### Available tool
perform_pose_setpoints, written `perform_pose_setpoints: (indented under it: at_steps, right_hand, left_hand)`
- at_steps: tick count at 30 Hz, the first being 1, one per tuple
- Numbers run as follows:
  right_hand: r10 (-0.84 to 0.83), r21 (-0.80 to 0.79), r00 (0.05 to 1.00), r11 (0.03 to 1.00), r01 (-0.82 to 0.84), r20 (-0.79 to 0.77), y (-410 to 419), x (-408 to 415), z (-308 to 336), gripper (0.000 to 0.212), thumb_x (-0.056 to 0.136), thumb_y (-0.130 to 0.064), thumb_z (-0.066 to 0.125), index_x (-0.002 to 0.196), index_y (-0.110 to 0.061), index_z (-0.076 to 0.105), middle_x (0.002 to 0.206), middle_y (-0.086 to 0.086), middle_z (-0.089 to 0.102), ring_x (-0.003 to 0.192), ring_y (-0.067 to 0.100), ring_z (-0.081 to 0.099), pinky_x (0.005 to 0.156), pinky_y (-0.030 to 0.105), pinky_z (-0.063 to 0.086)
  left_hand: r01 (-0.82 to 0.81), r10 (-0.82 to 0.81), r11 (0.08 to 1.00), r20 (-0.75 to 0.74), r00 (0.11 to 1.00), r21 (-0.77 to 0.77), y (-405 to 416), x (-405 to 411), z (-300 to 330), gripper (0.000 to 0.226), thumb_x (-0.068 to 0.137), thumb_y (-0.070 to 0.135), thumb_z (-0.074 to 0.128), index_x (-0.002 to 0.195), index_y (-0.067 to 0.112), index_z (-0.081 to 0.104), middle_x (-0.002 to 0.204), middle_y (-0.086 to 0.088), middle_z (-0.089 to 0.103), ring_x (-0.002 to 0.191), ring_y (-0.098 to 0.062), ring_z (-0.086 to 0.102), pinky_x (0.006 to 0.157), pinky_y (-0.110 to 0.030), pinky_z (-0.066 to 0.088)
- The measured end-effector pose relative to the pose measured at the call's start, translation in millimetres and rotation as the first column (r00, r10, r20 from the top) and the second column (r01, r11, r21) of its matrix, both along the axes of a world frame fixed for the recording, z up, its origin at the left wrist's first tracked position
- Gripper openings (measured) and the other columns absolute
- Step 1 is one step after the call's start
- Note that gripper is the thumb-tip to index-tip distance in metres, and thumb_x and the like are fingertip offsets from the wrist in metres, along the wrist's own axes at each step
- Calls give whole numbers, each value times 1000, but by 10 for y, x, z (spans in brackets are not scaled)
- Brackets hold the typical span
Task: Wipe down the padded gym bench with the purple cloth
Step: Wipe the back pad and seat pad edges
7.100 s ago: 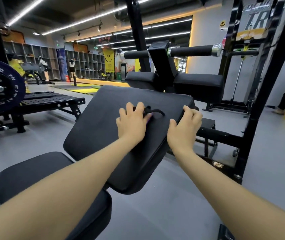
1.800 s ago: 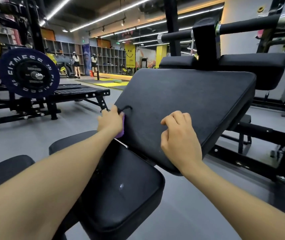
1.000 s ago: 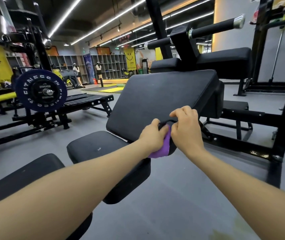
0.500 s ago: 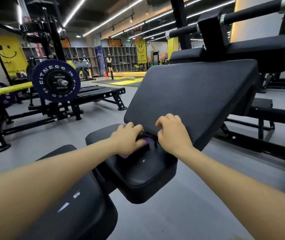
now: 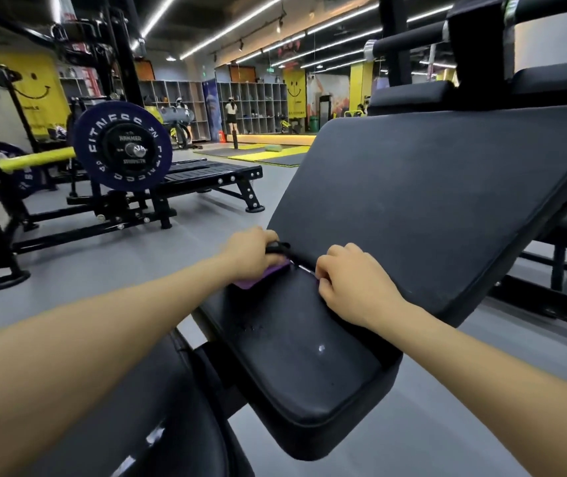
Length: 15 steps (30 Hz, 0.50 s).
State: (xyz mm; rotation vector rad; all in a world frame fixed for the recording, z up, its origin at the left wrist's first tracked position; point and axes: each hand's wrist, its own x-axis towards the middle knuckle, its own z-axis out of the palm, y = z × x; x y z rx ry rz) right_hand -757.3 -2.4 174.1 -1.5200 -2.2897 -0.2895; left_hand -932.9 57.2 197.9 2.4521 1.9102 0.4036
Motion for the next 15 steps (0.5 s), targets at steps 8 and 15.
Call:
perform_pose_setpoints:
  at_steps: [8, 15]
  right_hand:
    - [4, 26, 1000, 1000, -4, 11, 40, -67, -5, 28, 92, -22, 36, 105, -23, 61, 105, -5, 54, 101, 19, 44, 92, 30, 30]
    - [24, 85, 1000, 996, -25, 19, 12, -29, -72, 27, 93, -21, 34, 100, -19, 60, 102, -3, 53, 99, 20, 43, 91, 31, 29]
  left_hand:
    - [-95, 92, 994, 64, 994, 46, 330, -110, -43, 31, 90, 41, 55, 103, 13, 56, 112, -13, 60, 105, -36, 55, 82, -36, 46]
    - [-145, 146, 989, -12, 989, 28, 339, -123, -26, 28, 91, 41, 55, 96, 13, 53, 112, -14, 62, 105, -35, 56, 80, -34, 43]
